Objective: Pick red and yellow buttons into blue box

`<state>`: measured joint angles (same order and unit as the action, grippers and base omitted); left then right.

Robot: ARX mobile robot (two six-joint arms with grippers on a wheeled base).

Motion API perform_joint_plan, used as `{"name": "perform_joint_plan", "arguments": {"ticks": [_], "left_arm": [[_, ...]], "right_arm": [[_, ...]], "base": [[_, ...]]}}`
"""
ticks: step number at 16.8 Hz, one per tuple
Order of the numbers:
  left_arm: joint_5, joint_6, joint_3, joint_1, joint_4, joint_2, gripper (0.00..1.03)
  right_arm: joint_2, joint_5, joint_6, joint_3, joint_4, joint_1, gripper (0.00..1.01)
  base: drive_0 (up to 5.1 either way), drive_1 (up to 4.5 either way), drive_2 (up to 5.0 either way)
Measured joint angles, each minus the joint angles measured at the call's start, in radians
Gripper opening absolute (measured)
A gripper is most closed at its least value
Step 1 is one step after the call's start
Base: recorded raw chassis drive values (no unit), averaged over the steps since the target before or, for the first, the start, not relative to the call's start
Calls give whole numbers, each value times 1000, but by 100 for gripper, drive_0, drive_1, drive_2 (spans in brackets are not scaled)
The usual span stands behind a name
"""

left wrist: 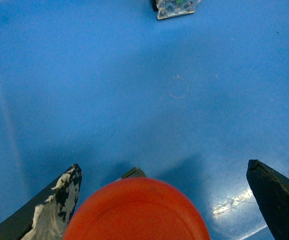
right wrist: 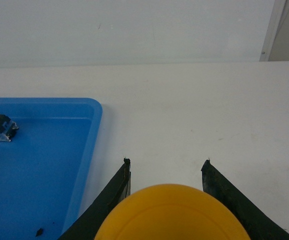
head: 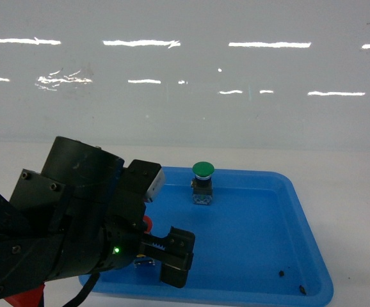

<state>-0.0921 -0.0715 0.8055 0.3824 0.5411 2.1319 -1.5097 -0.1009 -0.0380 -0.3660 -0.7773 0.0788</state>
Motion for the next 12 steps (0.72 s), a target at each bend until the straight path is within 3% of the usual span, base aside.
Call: {"name": "perform_joint_plan", "arguments": {"ticks": [2, 10, 12], "left_arm": [[33, -2, 5, 0, 31, 40, 98], [17, -16, 21, -1, 84, 75, 26], [11, -26, 19, -9, 96, 74, 25]], "right_arm": [[0, 0, 0, 0, 0, 0, 38], [0, 0, 0, 0, 0, 0, 38], [0, 0, 0, 0, 0, 0, 38]], "base": [[0, 0, 0], [0, 0, 0], [0, 0, 0]]}}
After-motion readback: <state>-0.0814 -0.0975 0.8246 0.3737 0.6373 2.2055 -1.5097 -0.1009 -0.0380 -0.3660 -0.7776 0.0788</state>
